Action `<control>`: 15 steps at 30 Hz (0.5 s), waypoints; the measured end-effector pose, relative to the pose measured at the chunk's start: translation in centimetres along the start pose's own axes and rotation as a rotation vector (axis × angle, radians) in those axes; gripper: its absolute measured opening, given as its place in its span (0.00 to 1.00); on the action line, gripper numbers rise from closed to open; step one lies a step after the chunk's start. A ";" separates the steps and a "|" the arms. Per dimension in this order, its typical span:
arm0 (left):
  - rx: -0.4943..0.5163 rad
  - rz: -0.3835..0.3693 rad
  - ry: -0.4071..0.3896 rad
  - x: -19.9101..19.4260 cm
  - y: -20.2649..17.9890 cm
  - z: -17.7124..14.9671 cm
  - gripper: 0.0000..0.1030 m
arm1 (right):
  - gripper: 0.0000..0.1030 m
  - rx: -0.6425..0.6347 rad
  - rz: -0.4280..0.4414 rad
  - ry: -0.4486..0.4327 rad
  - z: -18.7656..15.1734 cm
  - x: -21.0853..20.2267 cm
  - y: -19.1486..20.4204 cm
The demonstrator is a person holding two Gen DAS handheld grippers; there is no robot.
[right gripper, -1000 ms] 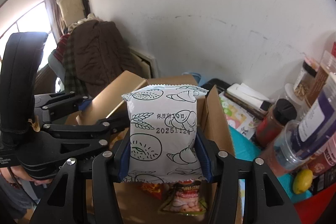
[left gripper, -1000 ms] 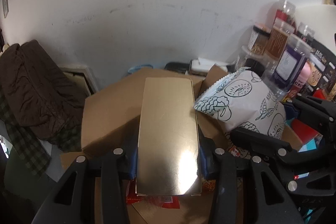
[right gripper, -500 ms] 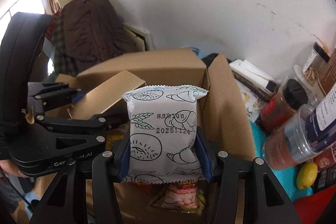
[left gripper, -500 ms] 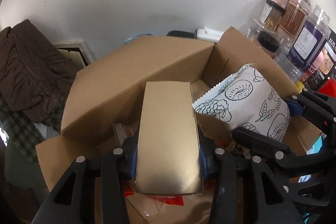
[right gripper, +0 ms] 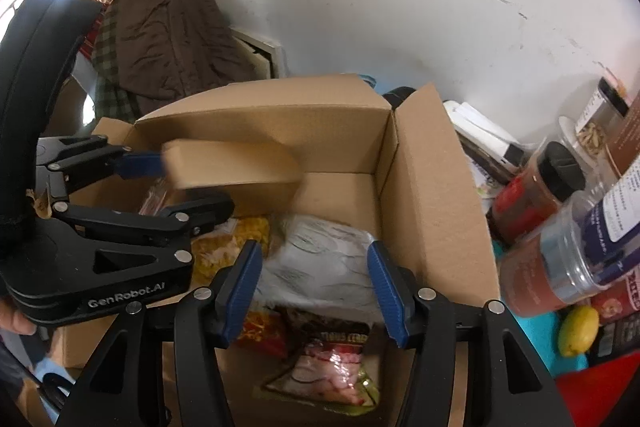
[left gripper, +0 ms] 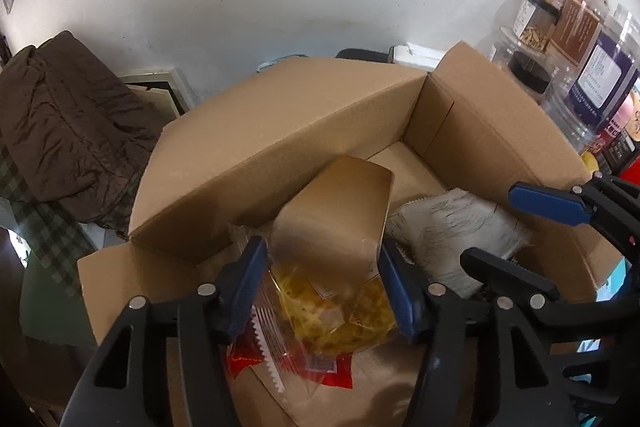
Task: Organize snacks
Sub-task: 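Open the left tool to drop the gold box while the right tool drops the white packet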
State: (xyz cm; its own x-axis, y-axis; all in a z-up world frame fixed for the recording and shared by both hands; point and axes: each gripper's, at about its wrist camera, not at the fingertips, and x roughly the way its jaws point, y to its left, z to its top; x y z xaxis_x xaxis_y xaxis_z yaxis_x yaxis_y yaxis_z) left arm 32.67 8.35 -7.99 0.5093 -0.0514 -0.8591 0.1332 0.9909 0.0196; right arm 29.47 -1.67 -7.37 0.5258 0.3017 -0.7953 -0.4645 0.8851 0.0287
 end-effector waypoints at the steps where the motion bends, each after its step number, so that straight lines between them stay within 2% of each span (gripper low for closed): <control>1: -0.003 0.001 -0.005 -0.2 0.0 0.1 0.55 | 0.54 -0.004 -0.003 -0.001 -0.1 -0.1 0.1; 8: -0.015 -0.010 -0.051 -2.7 0.0 0.1 0.55 | 0.54 0.012 -0.011 -0.029 -0.4 -2.2 -0.1; 15: -0.018 -0.030 -0.121 -6.6 -0.4 -0.1 0.55 | 0.54 0.019 -0.026 -0.092 0.1 -5.7 0.1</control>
State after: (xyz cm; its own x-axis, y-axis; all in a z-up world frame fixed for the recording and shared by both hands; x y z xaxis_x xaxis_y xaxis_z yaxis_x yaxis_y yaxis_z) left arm 29.18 8.35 -2.39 0.6042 -0.0941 -0.7913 0.1345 0.9908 -0.0151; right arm 26.50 -3.22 -2.78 0.6010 0.3089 -0.7372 -0.4366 0.8994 0.0209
